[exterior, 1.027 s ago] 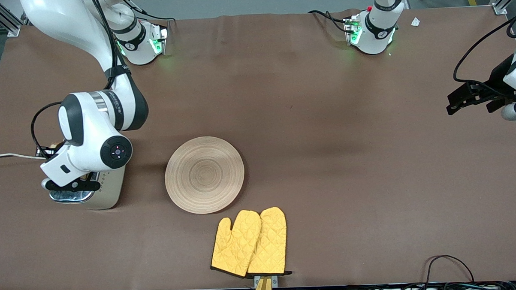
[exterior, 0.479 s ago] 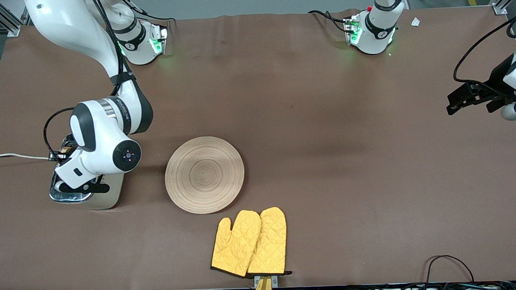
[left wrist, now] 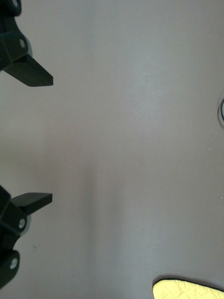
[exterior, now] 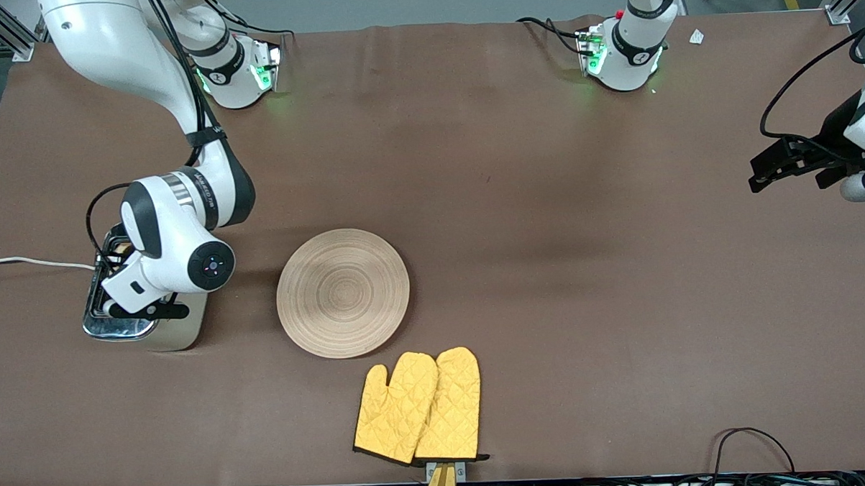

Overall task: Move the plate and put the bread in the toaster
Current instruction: 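Lower the bread into the toaster slot and open the right gripper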

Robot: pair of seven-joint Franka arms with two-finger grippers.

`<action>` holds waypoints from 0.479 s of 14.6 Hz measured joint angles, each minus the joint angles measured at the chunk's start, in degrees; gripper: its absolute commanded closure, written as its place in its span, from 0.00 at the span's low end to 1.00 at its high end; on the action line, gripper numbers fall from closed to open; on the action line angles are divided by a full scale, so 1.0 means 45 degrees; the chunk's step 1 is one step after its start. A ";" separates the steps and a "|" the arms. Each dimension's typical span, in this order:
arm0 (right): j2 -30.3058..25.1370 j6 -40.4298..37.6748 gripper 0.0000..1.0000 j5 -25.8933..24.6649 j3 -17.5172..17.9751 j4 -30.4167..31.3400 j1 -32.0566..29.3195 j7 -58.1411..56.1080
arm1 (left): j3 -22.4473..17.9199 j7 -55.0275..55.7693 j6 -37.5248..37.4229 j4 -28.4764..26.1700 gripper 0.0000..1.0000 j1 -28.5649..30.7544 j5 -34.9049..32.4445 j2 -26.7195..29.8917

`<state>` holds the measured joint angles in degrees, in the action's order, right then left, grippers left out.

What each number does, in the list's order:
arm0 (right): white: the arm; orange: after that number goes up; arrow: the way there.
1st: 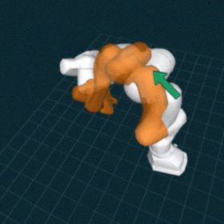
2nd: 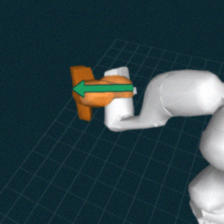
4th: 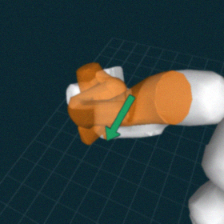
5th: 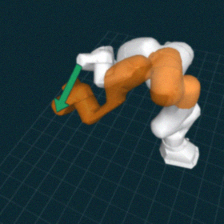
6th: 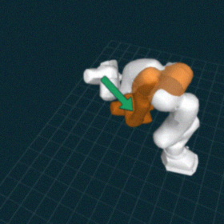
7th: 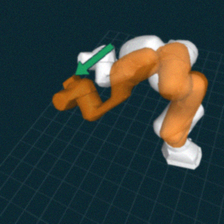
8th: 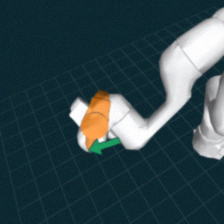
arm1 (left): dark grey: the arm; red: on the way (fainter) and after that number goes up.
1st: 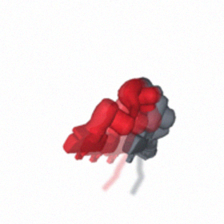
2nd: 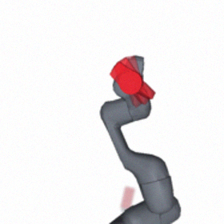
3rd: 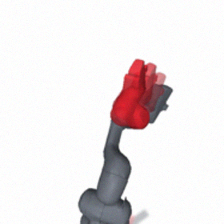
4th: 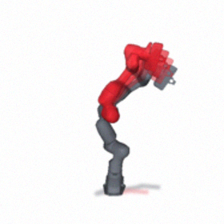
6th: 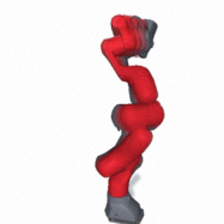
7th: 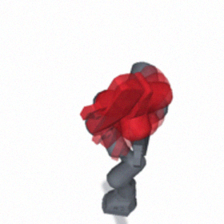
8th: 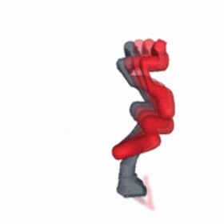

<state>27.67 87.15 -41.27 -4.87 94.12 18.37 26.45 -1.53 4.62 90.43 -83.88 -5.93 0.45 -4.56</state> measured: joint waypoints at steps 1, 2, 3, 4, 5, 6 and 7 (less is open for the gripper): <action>0.0000 0.0000 0.39 0.0163 0.0019 0.0017 0.0005 0.0076 | -0.0003 0.0000 0.0000 0.0004 0.00 0.0003 0.0000 0.0000; -0.0001 0.0000 0.28 0.0213 0.0036 0.0013 0.0013 0.0108 | -0.0005 0.0000 0.0000 0.0007 0.00 0.0004 0.0000 0.0000; 0.0000 0.0000 0.17 0.0250 0.0050 0.0004 0.0027 0.0124 | -0.0005 0.0000 0.0000 0.0009 0.00 0.0001 0.0000 0.0000; -0.0001 0.0002 0.10 0.0280 0.0065 -0.0017 0.0037 0.0130 | -0.0005 0.0000 0.0000 0.0010 0.00 -0.0002 0.0000 0.0000; -0.0001 0.0006 0.04 0.0296 0.0080 -0.0074 0.0041 0.0130 | -0.0004 0.0000 0.0000 0.0011 0.00 -0.0003 0.0000 0.0000; -0.0006 0.0006 0.00 0.0309 0.0090 -0.0159 0.0041 0.0130 | -0.0005 0.0000 0.0000 0.0013 0.00 -0.0003 0.0000 0.0000; -0.0019 0.0005 0.00 0.0383 0.0096 -0.0258 0.0041 0.0130 | -0.0005 0.0000 0.0000 0.0014 0.00 -0.0002 0.0000 0.0000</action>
<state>27.58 87.17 -39.54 -4.44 92.96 18.56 27.03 -1.55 4.62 90.43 -83.82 -5.94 0.45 -4.56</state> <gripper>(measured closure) 0.286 0.000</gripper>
